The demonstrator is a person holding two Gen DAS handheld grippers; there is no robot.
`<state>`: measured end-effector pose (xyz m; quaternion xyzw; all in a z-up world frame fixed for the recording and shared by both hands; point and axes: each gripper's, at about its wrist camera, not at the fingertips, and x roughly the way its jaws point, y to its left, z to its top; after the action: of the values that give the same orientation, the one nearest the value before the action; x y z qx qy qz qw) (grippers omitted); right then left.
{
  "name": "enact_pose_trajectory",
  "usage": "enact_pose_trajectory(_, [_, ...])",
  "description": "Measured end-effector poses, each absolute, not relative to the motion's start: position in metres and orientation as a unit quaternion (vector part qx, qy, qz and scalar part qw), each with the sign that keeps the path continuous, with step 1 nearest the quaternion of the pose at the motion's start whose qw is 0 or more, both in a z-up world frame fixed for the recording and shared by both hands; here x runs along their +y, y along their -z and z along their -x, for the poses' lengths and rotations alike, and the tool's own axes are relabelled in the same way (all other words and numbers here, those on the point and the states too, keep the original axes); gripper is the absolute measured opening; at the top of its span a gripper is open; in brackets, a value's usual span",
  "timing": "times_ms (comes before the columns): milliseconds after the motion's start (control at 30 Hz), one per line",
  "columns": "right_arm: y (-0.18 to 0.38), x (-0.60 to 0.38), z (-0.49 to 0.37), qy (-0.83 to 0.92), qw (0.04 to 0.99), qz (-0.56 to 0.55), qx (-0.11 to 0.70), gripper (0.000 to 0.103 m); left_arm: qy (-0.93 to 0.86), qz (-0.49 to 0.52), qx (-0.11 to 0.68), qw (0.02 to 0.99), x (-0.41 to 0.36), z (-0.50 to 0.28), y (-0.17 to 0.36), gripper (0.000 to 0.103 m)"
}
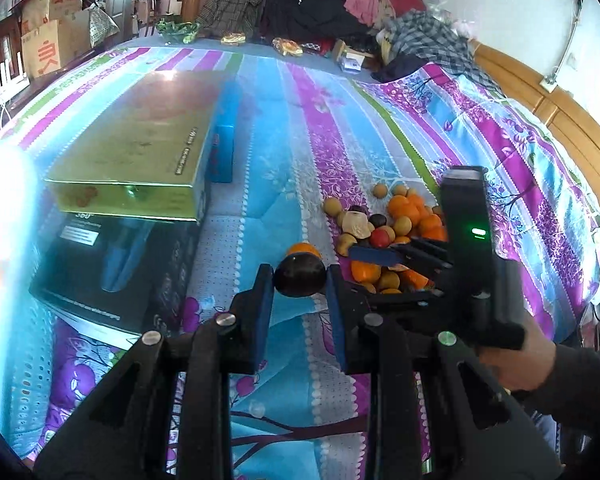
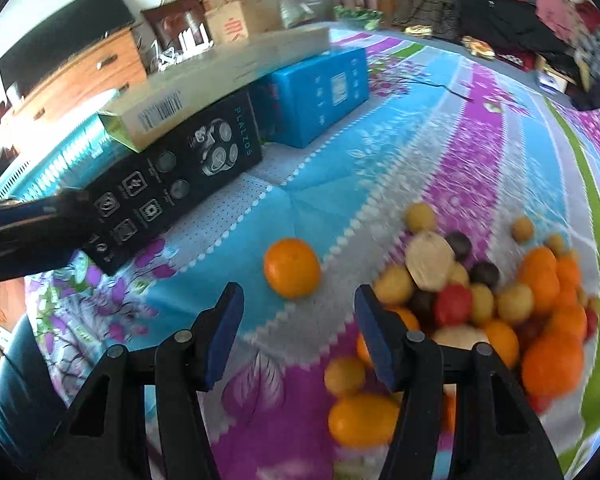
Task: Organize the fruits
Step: 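Grasp the dark plum with the left tool while the right tool grasps an orange, then carry the plum and orange over the light-blue basket with both tools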
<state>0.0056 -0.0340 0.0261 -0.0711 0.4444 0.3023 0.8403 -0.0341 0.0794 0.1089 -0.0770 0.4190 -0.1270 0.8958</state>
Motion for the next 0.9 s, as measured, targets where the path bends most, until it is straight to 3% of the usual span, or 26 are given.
enact_pose_trajectory(200, [-0.009,-0.006,-0.024,-0.311,0.825,0.125,0.455,0.061,0.121,0.080,0.427,0.892,0.081,0.030,-0.102,0.027])
enact_pose_trajectory(333, [0.004,-0.004,-0.028,-0.294,0.824,0.127,0.467,0.041,0.117,0.082,0.428,0.892,0.082,0.030,-0.102,0.027])
enact_pose_trajectory(400, [-0.001,-0.007,-0.025,-0.286,0.830,0.119,0.464,0.038,0.113,0.080,0.427,0.894,0.083,0.030,-0.103,0.027])
enact_pose_trajectory(900, [-0.141,-0.080,0.038,-0.173,0.905,0.014,0.387,0.038,0.075,0.067,0.390,0.915,0.104,0.043,-0.146,0.027])
